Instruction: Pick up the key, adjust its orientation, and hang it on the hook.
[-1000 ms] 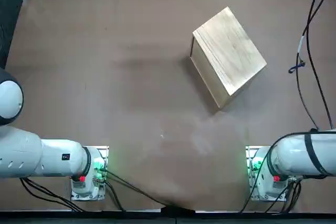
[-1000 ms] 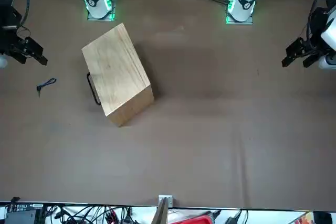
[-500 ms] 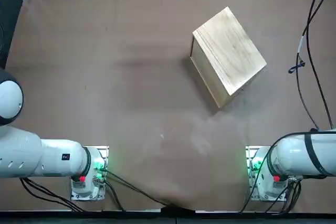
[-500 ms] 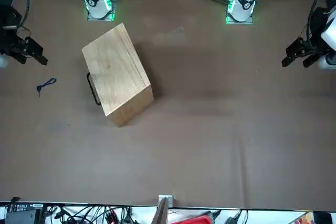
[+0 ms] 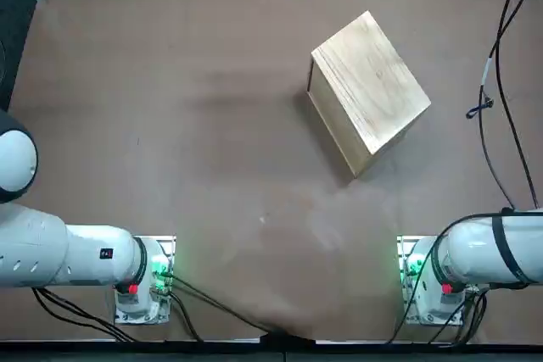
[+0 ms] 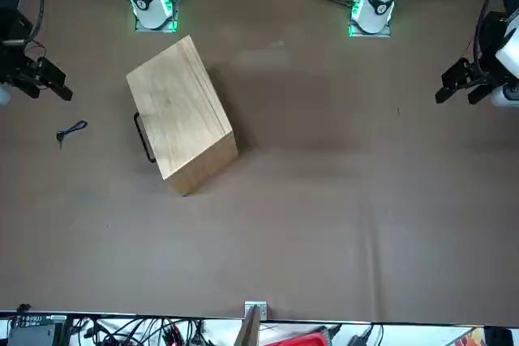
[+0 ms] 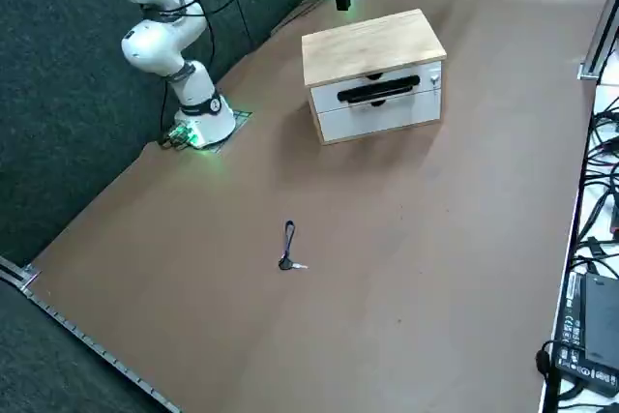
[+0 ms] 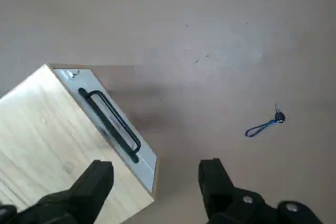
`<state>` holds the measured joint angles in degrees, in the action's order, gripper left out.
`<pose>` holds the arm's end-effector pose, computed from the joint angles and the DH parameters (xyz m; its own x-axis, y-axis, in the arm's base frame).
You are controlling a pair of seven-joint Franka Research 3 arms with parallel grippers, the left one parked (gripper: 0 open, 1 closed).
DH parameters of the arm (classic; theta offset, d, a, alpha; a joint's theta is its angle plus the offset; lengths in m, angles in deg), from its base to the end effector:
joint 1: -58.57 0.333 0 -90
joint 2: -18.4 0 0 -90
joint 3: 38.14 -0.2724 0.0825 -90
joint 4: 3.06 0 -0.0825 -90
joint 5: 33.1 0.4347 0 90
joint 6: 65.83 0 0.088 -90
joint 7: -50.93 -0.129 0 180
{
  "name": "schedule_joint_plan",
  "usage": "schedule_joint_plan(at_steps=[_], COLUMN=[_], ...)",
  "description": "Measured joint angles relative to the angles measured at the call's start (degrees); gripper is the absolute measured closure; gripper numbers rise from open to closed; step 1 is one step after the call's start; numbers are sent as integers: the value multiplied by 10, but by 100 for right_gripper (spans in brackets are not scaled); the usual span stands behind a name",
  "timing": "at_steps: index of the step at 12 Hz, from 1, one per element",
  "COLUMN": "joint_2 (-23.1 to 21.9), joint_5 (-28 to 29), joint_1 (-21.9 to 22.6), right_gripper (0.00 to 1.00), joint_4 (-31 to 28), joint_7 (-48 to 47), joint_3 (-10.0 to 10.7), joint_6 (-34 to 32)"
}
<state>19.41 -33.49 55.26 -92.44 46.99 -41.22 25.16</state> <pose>0.6119 -0.0035 0.5554 0.9973 -0.0726 0.0109 -0.0727 -0.9973 0.0051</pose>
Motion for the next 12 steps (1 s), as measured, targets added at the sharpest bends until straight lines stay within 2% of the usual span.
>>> schedule_joint_plan(at_steps=[3,7,12], joint_2=[0,2,11], joint_5=[0,0,-1], joint_1=[-18,-54,-129], right_gripper=[0,0,0], joint_4=[0,-4,-15], joint_7=[-36,-136,-181], joint_3=[2,4,6], joint_6=[-3,-6,-6])
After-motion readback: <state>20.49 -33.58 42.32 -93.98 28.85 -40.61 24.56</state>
